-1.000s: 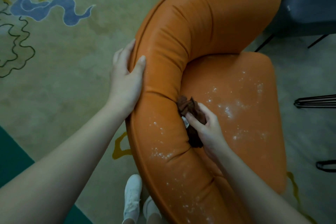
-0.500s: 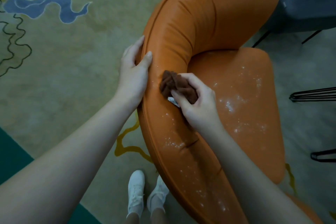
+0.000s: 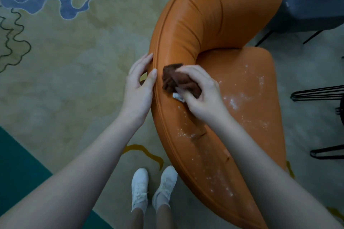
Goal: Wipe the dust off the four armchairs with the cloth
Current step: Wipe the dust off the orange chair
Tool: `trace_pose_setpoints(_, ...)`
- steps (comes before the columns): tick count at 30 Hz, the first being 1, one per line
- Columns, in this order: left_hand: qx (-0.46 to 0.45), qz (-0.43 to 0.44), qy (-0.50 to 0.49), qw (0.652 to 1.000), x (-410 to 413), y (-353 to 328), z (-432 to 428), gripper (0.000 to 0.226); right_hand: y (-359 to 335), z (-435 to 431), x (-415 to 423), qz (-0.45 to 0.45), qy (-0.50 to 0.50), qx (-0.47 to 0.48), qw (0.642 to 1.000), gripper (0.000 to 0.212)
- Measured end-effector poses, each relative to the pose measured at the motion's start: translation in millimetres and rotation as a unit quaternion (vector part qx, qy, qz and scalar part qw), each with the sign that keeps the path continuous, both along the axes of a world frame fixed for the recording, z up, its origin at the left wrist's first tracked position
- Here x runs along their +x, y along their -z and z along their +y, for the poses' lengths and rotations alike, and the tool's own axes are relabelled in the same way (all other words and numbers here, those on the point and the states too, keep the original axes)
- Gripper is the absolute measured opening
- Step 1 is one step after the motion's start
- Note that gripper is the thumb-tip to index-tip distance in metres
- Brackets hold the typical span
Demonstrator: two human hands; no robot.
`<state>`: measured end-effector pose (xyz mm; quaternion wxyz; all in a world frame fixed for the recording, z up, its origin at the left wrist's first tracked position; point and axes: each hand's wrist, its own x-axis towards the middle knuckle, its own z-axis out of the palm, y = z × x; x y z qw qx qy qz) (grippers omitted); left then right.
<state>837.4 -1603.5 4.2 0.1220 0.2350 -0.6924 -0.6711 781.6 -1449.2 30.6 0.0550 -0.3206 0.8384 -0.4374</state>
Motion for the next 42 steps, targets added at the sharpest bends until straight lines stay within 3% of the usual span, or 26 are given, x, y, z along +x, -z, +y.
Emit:
trace_pose_setpoints(4, -0.016, -0.004, -0.005, 1.0, 3.3, -0.7, 4.9, 0.043, -2.3, 30.5, 21.9, -0.043, -0.082, 0.022, 0.995, 0.027)
trace_pose_setpoints(7, -0.021, -0.007, -0.005, 1.0, 8.2, 0.5, 9.2, 0.044, -6.4, 36.1, 17.7, -0.069, -0.035, 0.009, 0.997, 0.028)
trace_pose_setpoints(10, -0.023, -0.001, -0.022, 0.999, 13.8, 2.2, 11.9, 0.043, -7.9, 21.0, 7.7, -0.037, -0.02, -0.012, 0.999, 0.022)
trace_pose_setpoints(15, 0.0, 0.007, -0.052, 0.999, 26.7, 2.8, 15.8, 0.039, -3.9, 26.6, 24.4, 0.031, -0.156, 0.041, 0.986, 0.036)
trace_pose_setpoints(19, 0.015, -0.001, -0.073, 0.997, 33.7, -0.8, 24.5, 0.041, -8.9, 43.7, 25.2, -0.018, -0.239, 0.031, 0.97, 0.041)
trace_pose_setpoints(23, 0.014, -0.002, -0.106, 0.994, 37.1, -1.5, 35.8, 0.043, -8.5, 40.8, 20.5, -0.028, -0.238, 0.018, 0.971, 0.04)
trace_pose_setpoints(28, 0.025, -0.013, -0.123, 0.992, 43.9, 2.1, 44.5, 0.049, -7.7, 63.2, 35.0, -0.04, -0.307, 0.026, 0.95, 0.039)
trace_pose_setpoints(32, 0.013, -0.008, -0.14, 0.99, 48.9, 3.5, 52.3, 0.055, -10.1, 61.9, 14.6, -0.024, -0.256, -0.007, 0.966, 0.034)
trace_pose_setpoints(35, 0.003, -0.007, -0.154, 0.988, 52.2, 3.1, 55.4, 0.051, -4.6, 51.6, 12.3, 0.003, -0.26, -0.003, 0.966, 0.028)
trace_pose_setpoints(38, 0.005, -0.006, -0.157, 0.988, 53.2, 2.5, 53.5, 0.046, -1.4, 60.9, 27.3, 0.021, -0.325, 0.022, 0.945, 0.034)
trace_pose_setpoints(42, 0.002, -0.017, -0.158, 0.987, 52.6, 3.1, 53.6, 0.038, -2.1, 80.2, 33.7, -0.016, -0.344, 0.001, 0.939, 0.043)
